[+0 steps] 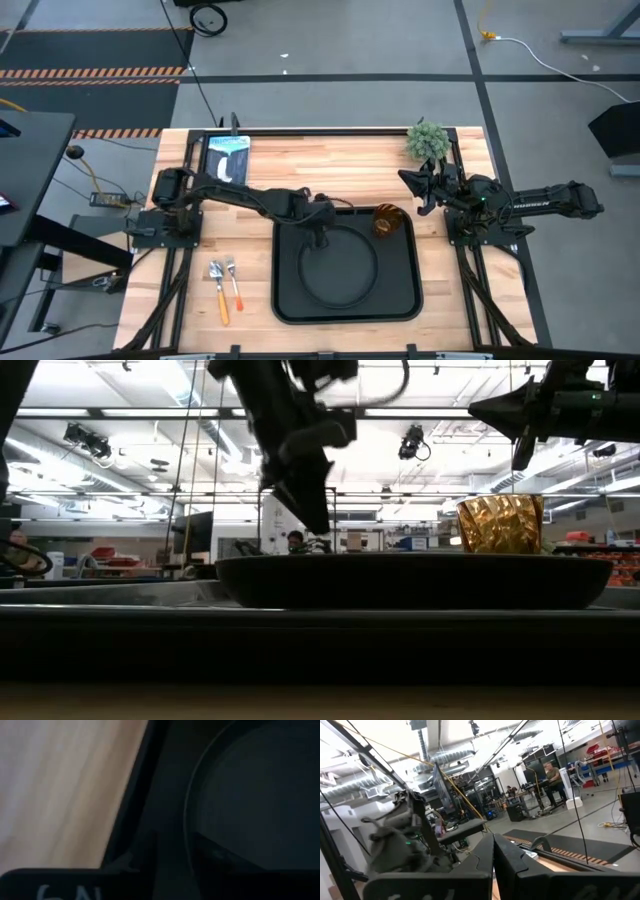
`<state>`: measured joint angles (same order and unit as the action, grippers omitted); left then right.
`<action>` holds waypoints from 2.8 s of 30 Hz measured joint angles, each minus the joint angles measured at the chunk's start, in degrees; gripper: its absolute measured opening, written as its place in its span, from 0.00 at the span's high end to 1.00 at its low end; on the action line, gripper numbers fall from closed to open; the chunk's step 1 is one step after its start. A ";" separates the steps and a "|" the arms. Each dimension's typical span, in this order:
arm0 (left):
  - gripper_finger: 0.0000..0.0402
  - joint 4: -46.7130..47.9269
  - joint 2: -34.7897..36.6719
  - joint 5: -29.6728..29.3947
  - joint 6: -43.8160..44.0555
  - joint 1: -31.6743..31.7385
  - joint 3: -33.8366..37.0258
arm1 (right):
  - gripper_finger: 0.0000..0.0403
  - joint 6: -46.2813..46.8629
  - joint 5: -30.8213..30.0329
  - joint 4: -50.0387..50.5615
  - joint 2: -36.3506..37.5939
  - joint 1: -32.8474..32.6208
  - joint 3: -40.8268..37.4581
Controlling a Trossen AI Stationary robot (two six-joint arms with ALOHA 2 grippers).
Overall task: Pick and place plate/cup/fork/spoon on tray
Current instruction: Put the black plate on the bottom right of the black serving tray, then put the orange fork on the black serving tray to the left of the black plate
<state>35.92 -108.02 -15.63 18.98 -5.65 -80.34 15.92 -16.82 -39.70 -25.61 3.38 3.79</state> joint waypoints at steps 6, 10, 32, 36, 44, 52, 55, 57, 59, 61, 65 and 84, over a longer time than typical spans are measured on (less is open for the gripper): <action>0.70 7.82 3.27 -8.36 1.41 -5.48 0.00 | 0.97 0.80 0.01 0.67 0.00 0.00 -0.01; 0.70 15.80 4.66 -11.08 6.52 -9.23 0.09 | 0.97 1.07 0.05 0.74 0.00 -0.27 -0.02; 0.93 25.81 1.34 -15.21 55.21 -20.55 0.15 | 0.97 -4.05 7.92 0.22 0.00 -2.23 -0.02; 0.96 24.23 -1.77 -11.16 60.52 -17.97 0.15 | 0.97 -4.14 9.48 0.28 0.02 -1.81 -0.02; 0.97 14.68 -7.47 -0.20 60.12 -13.40 0.17 | 0.97 -4.13 15.65 2.09 0.02 1.05 -0.02; 0.97 6.11 -8.37 3.93 60.06 -13.65 0.13 | 0.97 -3.64 19.30 2.02 0.04 2.12 -0.01; 0.97 3.25 -8.37 3.68 59.75 -13.90 0.16 | 0.97 -2.77 19.79 2.05 0.06 2.12 -0.02; 0.97 -0.32 -8.37 3.63 58.43 -13.92 0.17 | 0.97 -2.60 20.36 2.04 0.06 2.12 -0.02; 0.97 -3.21 -8.35 3.63 56.92 -13.92 0.15 | 0.97 -2.58 20.84 2.01 0.10 2.12 -0.02; 0.97 -5.63 -8.35 3.58 55.57 -13.90 0.15 | 0.97 -2.58 21.24 1.84 0.11 2.12 -0.01; 0.97 -7.00 -8.35 3.52 53.91 -13.90 0.15 | 0.97 -2.49 21.65 1.74 0.11 2.12 -0.01; 0.97 12.46 -2.80 0.14 73.28 -24.25 0.15 | 0.97 -2.38 24.44 1.70 0.11 2.08 0.00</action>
<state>48.38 -110.83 -15.48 92.25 -29.91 -80.18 13.54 7.62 -38.00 -25.50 5.45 3.79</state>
